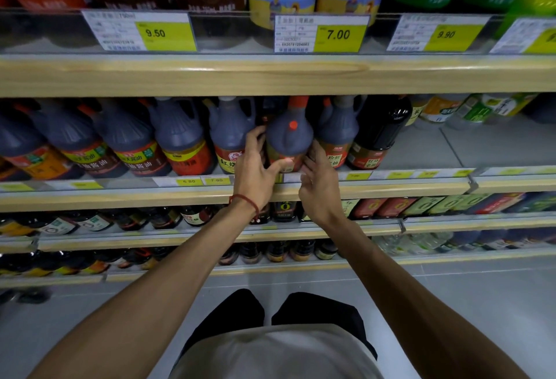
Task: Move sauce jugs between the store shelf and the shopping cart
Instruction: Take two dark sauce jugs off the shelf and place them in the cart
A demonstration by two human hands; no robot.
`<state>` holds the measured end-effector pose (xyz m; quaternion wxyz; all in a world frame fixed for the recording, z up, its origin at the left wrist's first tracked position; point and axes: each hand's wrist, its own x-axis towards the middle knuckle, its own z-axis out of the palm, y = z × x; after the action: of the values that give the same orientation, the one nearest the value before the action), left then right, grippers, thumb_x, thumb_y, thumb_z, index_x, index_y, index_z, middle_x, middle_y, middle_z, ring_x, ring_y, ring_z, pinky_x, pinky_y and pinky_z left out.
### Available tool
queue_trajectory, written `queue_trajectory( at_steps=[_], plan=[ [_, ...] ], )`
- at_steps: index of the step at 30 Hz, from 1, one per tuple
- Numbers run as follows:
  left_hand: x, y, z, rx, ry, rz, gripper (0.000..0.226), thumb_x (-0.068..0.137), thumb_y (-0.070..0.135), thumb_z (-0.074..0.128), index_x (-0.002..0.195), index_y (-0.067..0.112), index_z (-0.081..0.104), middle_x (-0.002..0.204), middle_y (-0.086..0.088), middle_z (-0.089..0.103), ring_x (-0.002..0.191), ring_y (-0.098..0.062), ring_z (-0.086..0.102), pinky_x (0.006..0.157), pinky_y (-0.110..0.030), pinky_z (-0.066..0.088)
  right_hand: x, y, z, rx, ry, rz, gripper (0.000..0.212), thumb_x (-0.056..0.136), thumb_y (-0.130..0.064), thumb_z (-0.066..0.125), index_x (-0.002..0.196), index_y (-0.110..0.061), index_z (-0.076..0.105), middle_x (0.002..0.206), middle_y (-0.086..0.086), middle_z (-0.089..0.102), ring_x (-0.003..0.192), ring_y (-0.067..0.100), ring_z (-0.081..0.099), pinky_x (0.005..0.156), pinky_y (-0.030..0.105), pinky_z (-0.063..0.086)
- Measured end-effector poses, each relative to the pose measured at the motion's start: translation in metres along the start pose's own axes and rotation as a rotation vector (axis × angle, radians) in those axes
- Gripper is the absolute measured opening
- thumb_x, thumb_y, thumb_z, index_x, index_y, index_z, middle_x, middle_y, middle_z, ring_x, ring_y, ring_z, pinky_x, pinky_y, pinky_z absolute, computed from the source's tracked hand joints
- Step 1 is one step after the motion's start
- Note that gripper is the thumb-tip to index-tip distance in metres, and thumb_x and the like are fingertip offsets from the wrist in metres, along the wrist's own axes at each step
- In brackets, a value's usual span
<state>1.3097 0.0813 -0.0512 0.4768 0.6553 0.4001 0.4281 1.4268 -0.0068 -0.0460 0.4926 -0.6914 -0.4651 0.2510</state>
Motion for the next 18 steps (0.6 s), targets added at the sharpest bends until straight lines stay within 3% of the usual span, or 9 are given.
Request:
queue_trajectory(
  at_steps=[3, 7, 12, 15, 18],
  plan=[
    [0.002, -0.002, 0.002, 0.003, 0.011, -0.009, 0.089, 0.073, 0.039, 0.083, 0.151, 0.026, 0.042, 0.143, 0.003, 0.06, 0.131, -0.01, 0.057, 0.109, -0.048, 0.049, -0.002, -0.004, -0.005, -0.007, -0.02, 0.005, 0.087, 0.082, 0.017, 0.045, 0.162, -0.013, 0.028, 0.154, 0.006, 0.051, 0.136, 0.015, 0.056, 0.114, 0.036, 0.048],
    [0.003, -0.003, 0.001, 0.041, 0.04, -0.002, 0.092, 0.074, 0.042, 0.082, 0.154, 0.023, 0.041, 0.131, 0.013, 0.065, 0.125, -0.009, 0.061, 0.106, -0.045, 0.052, -0.002, -0.004, -0.005, 0.004, -0.045, -0.007, 0.088, 0.079, 0.013, 0.046, 0.162, -0.011, 0.03, 0.157, 0.006, 0.046, 0.136, 0.015, 0.054, 0.115, 0.035, 0.047],
    [0.003, -0.006, -0.002, 0.179, 0.051, 0.001, 0.092, 0.077, 0.058, 0.072, 0.156, 0.035, 0.031, 0.119, -0.019, 0.07, 0.101, -0.013, 0.062, 0.097, -0.049, 0.057, -0.001, 0.001, -0.003, 0.014, -0.068, -0.009, 0.089, 0.078, 0.006, 0.047, 0.162, -0.016, 0.03, 0.157, 0.005, 0.045, 0.136, 0.015, 0.055, 0.115, 0.038, 0.047],
    [-0.003, -0.001, 0.002, 0.212, 0.108, -0.008, 0.085, 0.081, 0.055, 0.072, 0.154, 0.029, 0.037, 0.117, -0.019, 0.071, 0.1, -0.018, 0.069, 0.097, -0.047, 0.057, 0.0, -0.002, -0.005, -0.018, -0.094, 0.007, 0.089, 0.079, 0.006, 0.049, 0.162, -0.019, 0.03, 0.156, 0.005, 0.046, 0.135, 0.016, 0.056, 0.114, 0.039, 0.048],
    [-0.017, 0.01, 0.008, 0.158, 0.176, -0.091, 0.076, 0.081, 0.041, 0.078, 0.148, 0.022, 0.05, 0.104, -0.016, 0.073, 0.092, -0.008, 0.062, 0.096, -0.044, 0.058, -0.005, -0.011, -0.013, -0.053, -0.108, 0.067, 0.082, 0.085, 0.014, 0.051, 0.16, -0.014, 0.033, 0.156, 0.008, 0.045, 0.134, 0.015, 0.055, 0.112, 0.028, 0.047]
  ],
)
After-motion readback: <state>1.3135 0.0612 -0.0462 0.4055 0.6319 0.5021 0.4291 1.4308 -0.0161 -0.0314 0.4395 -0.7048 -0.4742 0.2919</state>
